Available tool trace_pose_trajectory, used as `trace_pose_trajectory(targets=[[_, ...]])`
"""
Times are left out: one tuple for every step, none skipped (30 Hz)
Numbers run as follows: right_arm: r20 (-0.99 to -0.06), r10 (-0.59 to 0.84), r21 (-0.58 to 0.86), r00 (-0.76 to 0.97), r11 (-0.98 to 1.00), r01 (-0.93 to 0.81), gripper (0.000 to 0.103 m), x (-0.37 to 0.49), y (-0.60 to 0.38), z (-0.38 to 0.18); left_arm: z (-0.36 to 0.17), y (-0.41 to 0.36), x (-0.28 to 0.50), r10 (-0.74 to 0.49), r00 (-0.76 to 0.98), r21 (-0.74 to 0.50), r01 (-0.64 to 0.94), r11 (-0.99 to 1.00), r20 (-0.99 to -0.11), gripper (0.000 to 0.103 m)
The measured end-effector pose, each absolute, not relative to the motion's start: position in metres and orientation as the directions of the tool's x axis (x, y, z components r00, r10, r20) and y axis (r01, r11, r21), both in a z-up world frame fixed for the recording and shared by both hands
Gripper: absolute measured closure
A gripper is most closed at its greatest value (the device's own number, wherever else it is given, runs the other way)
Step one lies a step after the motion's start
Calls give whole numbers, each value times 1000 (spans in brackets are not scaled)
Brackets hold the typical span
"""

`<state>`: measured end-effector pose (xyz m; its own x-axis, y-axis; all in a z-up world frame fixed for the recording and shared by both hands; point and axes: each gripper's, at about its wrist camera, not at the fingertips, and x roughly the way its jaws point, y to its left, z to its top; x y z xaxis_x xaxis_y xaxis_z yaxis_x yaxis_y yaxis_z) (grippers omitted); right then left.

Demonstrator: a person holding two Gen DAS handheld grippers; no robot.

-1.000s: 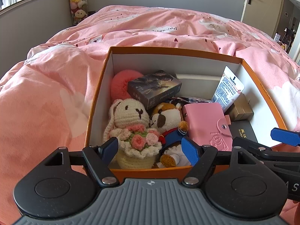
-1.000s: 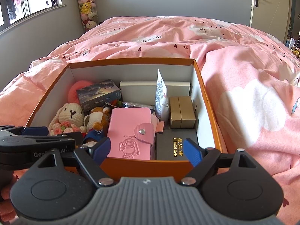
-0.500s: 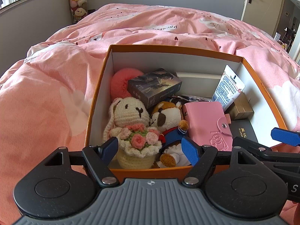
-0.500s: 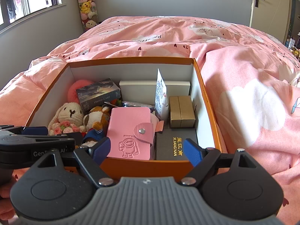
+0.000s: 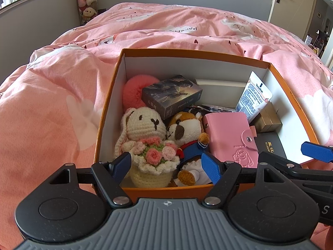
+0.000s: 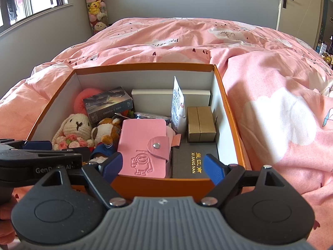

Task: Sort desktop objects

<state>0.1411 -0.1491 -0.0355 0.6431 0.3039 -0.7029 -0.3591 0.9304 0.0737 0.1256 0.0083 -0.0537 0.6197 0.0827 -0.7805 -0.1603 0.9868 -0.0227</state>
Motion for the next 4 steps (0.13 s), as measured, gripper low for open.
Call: trace_pose_trajectory(targets=[[-703, 304, 73, 643, 930, -359, 17, 141, -149, -35, -54, 8, 126, 83, 620, -23, -160, 987, -780, 15], [-703, 303, 73, 643, 930, -359, 17, 141, -149, -35, -54, 8, 126, 83, 620, -23, -161, 987, -781, 15], [-703, 304, 73, 643, 930, -359, 17, 141, -148, -35, -54, 8, 126, 82, 619, -23, -161, 987, -781, 15], [-703, 304, 73, 643, 930, -359, 17, 141, -149, -35, -54, 9, 126, 82, 620, -23, -161, 987, -781, 15]])
